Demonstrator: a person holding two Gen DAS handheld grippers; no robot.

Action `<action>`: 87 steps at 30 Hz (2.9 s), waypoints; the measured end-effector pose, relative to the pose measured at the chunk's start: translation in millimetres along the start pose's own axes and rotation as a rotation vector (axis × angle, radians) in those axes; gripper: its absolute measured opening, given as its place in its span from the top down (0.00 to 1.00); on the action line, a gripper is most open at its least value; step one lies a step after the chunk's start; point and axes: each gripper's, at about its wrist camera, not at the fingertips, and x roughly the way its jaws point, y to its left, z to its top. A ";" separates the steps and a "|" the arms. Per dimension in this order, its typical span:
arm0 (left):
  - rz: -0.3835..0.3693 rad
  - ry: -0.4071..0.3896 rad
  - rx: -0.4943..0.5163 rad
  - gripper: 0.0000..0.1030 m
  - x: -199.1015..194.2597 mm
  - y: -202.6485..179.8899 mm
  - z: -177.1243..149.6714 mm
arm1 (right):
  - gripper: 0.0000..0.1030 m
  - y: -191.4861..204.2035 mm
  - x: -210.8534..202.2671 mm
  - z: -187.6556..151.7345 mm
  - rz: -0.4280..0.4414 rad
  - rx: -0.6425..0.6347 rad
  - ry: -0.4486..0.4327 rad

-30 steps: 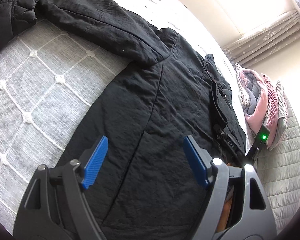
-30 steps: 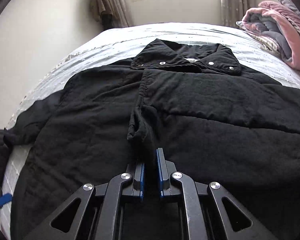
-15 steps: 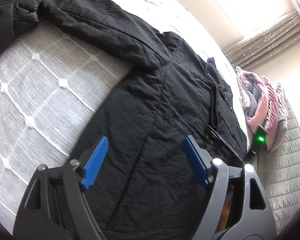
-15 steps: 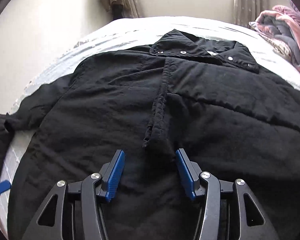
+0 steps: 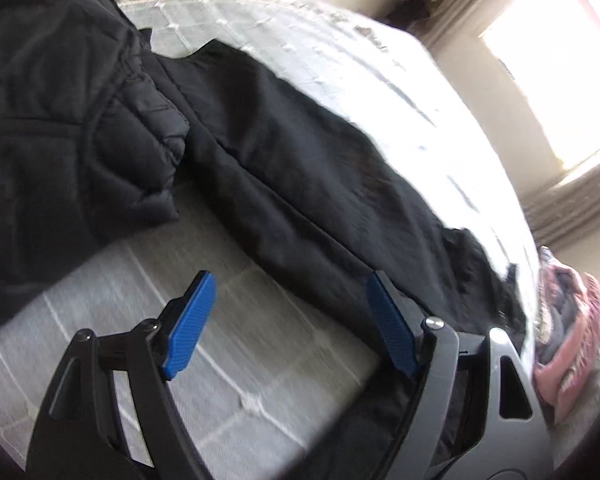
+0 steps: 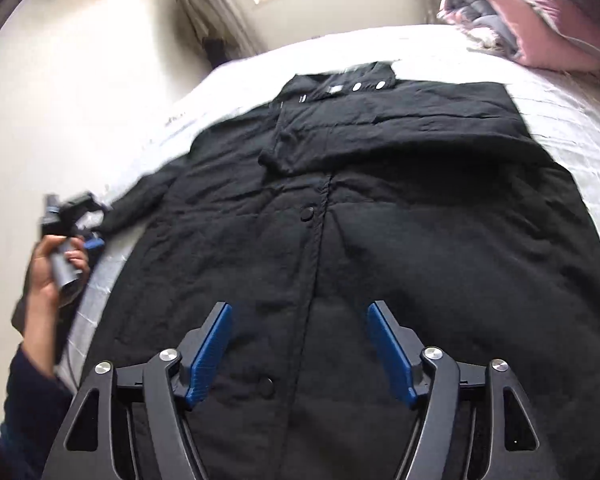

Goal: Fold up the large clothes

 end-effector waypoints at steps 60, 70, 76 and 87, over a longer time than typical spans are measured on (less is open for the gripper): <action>-0.302 0.124 0.992 0.28 -3.5 -312.2 -351.1 | 0.30 -142.7 -66.6 16.5 0.039 0.452 -0.093; -0.240 0.060 0.706 0.28 -80.7 -172.2 -236.5 | 0.30 -179.7 -81.9 16.1 -0.080 0.520 -0.160; -0.150 0.037 0.545 0.28 -98.9 -76.0 -188.3 | 0.30 -191.9 -82.8 13.3 -0.062 0.558 -0.179; -0.191 0.096 0.379 0.29 -85.0 -25.3 -178.1 | 0.30 -169.8 -115.7 14.8 -0.322 0.397 -0.315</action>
